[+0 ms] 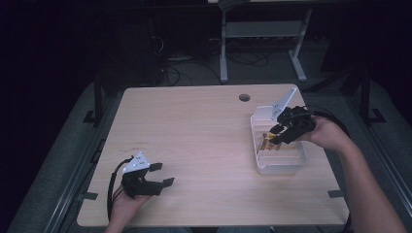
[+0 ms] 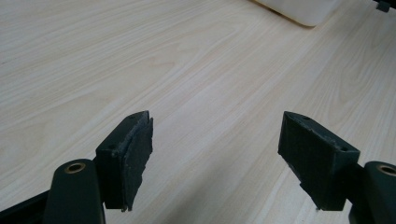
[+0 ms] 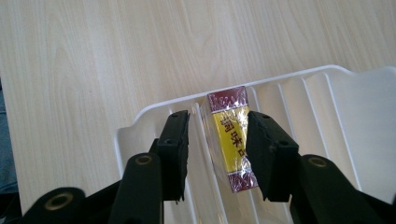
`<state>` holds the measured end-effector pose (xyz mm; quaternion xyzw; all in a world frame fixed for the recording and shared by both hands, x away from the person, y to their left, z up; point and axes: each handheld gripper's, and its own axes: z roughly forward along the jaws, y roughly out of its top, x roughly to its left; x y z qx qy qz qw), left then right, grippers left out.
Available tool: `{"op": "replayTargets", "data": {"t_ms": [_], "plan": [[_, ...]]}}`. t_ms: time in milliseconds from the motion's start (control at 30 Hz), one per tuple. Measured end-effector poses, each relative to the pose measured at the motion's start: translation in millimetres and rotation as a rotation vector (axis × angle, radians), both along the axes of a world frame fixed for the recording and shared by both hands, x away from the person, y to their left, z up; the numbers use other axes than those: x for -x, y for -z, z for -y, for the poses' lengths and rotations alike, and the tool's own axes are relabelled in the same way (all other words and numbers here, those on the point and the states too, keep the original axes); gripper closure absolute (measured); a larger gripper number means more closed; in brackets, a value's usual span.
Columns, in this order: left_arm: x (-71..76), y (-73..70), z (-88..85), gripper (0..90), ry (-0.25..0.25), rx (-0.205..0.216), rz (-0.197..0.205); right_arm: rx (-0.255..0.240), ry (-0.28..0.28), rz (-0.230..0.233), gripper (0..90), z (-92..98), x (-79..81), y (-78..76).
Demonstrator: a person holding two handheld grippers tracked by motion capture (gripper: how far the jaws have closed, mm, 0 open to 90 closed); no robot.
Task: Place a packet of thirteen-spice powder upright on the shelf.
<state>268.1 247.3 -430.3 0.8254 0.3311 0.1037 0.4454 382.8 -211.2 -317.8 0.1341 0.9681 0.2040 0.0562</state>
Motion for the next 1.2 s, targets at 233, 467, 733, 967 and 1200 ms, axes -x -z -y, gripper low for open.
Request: {"op": "replayTargets", "data": {"t_ms": [233,467,733,967,1200], "plan": [[0.5,-0.2,0.2,25.4,-0.001,0.003,0.002,-0.012,0.01,-0.013,60.7,1.9,0.6,5.6],[0.1,0.0,0.0,25.3,0.0,0.002,-0.001,-0.026,0.016,-0.012,59.2,4.2,2.2,4.4],[0.4,-0.4,-0.4,25.3,0.0,0.005,0.001,-0.05,0.017,-0.006,55.7,6.0,10.9,0.8],[0.3,-0.1,-0.1,25.3,0.002,0.002,0.001,-0.076,0.022,0.0,52.3,11.7,20.9,-0.2],[0.2,0.2,0.1,25.3,0.003,0.0,0.002,-0.118,0.038,-0.009,50.1,18.3,32.7,2.1]]}}
